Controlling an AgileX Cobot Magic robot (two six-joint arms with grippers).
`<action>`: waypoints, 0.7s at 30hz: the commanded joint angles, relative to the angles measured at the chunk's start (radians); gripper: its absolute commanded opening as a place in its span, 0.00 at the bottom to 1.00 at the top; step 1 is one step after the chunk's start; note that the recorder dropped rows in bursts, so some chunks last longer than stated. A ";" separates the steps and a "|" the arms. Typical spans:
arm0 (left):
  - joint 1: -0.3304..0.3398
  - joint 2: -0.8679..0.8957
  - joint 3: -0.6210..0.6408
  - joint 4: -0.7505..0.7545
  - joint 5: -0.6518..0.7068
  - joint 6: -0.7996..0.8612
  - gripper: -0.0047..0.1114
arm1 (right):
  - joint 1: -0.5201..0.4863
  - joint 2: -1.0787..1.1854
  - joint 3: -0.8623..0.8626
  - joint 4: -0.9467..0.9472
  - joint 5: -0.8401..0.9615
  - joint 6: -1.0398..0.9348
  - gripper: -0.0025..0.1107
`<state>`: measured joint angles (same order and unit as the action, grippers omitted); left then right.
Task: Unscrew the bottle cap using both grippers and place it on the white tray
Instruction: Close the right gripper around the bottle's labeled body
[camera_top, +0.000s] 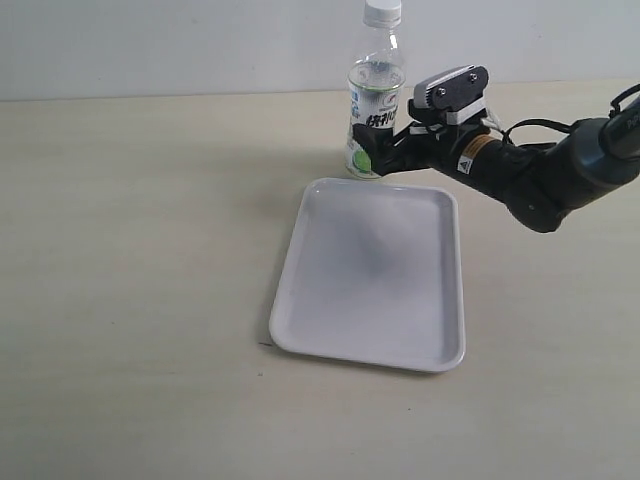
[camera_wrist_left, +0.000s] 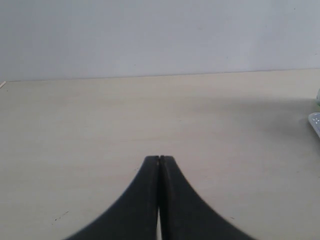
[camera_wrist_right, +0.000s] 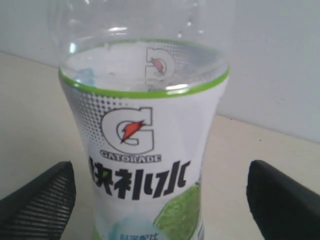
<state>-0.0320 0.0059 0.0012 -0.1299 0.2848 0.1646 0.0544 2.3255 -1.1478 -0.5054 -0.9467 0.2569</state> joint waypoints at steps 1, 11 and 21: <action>-0.006 -0.006 -0.001 -0.007 -0.010 -0.004 0.04 | 0.009 0.016 -0.026 -0.009 -0.011 -0.009 0.80; -0.006 -0.006 -0.001 -0.007 -0.010 -0.004 0.04 | 0.056 0.042 -0.075 0.048 0.008 -0.028 0.80; -0.006 -0.006 -0.001 -0.007 -0.010 -0.004 0.04 | 0.056 0.046 -0.087 0.137 0.034 -0.028 0.80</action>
<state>-0.0320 0.0059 0.0012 -0.1299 0.2848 0.1646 0.1098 2.3697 -1.2307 -0.3779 -0.9161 0.2370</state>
